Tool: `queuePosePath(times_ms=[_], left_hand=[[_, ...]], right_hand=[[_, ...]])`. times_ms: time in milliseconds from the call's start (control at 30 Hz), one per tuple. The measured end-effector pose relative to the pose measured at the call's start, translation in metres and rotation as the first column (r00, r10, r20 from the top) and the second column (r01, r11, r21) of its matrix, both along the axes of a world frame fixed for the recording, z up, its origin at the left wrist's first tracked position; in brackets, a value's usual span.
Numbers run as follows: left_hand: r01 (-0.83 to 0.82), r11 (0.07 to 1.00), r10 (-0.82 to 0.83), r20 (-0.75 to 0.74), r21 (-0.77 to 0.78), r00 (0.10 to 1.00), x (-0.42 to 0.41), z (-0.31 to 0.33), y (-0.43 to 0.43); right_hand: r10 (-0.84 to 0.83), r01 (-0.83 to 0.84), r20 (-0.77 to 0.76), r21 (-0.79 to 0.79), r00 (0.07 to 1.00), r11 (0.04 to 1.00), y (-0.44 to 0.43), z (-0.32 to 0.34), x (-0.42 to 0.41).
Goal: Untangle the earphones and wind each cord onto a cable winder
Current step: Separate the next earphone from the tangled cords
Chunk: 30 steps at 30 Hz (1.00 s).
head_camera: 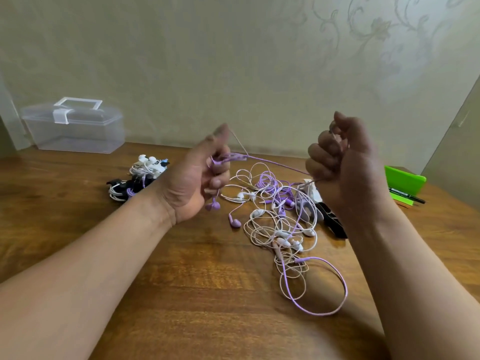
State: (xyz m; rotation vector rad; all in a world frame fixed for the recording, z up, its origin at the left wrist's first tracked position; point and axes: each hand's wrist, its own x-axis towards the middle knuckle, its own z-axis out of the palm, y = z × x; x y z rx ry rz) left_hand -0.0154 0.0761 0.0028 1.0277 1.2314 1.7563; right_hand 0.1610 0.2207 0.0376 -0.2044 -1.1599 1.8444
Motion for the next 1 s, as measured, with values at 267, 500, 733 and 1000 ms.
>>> queuePosePath(times_ms=[267, 500, 733, 1000], left_hand=[[-0.118, 0.981, 0.112, 0.046, 0.153, 0.993, 0.003, 0.004, 0.004], [-0.335, 0.939, 0.336, 0.0, -0.077, 0.942, -0.003, -0.001, 0.003], [-0.502, 0.861, 0.506, 0.028, -0.085, 0.862, -0.007, -0.008, 0.011], [-0.388, 0.92, 0.363, -0.505, 0.058, 0.783, 0.024, 0.004, -0.002]], right_hand=[[-0.264, -0.494, 0.721, 0.65, 0.64, 0.578, -0.014, -0.014, 0.006], [-0.158, -0.126, 0.372, 0.633, 0.915, 0.764, -0.007, -0.009, 0.003], [-0.128, 0.048, 0.126, 0.502, 0.984, 0.864, -0.001, -0.003, 0.004], [-0.072, -0.071, 0.235, 0.545, 0.969, 0.836, -0.019, -0.007, -0.001]])
